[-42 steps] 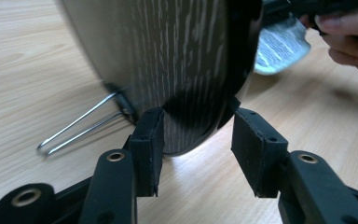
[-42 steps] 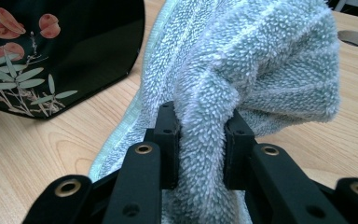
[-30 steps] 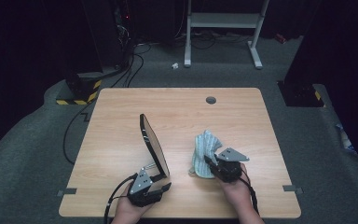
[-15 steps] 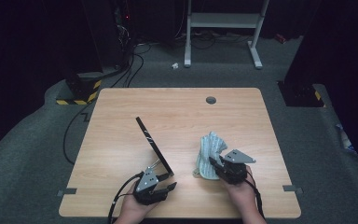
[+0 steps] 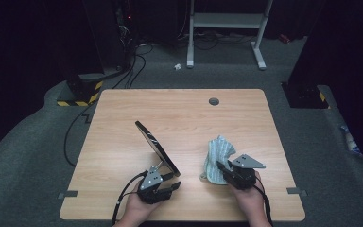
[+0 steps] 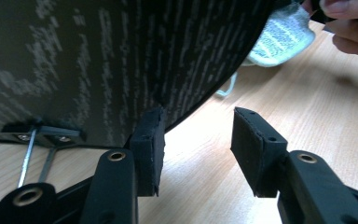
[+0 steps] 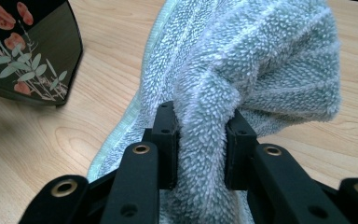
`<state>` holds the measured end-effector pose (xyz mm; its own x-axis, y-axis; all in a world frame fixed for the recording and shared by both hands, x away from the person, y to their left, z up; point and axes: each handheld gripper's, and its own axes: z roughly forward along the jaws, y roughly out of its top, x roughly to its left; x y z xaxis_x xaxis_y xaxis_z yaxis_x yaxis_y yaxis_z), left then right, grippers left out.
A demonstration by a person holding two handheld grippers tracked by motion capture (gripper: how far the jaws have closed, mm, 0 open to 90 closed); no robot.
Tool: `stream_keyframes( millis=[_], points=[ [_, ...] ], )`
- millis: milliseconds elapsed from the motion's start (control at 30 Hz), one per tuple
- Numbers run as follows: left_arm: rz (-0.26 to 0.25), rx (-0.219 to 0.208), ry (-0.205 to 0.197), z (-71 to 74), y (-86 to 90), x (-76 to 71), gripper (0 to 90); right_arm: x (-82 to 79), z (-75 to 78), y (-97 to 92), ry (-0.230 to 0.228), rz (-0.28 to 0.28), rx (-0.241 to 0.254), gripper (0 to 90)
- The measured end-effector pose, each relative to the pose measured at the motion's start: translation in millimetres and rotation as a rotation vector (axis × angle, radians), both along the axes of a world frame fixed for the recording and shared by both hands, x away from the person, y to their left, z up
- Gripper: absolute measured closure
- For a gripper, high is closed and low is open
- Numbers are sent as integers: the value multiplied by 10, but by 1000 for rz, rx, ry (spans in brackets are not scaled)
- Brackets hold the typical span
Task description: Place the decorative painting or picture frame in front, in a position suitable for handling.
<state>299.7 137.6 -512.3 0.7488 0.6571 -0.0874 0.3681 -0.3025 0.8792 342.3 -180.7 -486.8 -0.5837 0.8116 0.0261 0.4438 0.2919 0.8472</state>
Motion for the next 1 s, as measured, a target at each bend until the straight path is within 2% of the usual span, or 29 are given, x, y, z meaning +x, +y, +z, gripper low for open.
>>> stream_keyframes(
  millis=[200, 367, 533, 633, 800, 933, 1000],
  points=[
    [50, 8, -14, 11, 126, 8, 545, 21, 11, 21, 0, 13, 8, 701],
    [121, 19, -21, 16, 333, 14, 545, 73, 17, 111, -2, 40, 9, 698],
    [178, 7, -14, 19, 520, 39, 548, 114, 15, 191, -2, 64, 2, 697],
    [211, 37, -14, -6, 597, 67, 554, 122, 21, 219, -2, 69, 5, 696],
    [240, 86, 8, -64, 661, 128, 642, 132, 24, 239, -7, 75, 6, 696],
    [244, 106, 32, -101, 667, 171, 683, 127, 24, 241, -8, 77, 5, 696],
    [226, 124, 41, -128, 652, 197, 717, 121, 26, 239, -8, 77, 4, 696]
  ],
)
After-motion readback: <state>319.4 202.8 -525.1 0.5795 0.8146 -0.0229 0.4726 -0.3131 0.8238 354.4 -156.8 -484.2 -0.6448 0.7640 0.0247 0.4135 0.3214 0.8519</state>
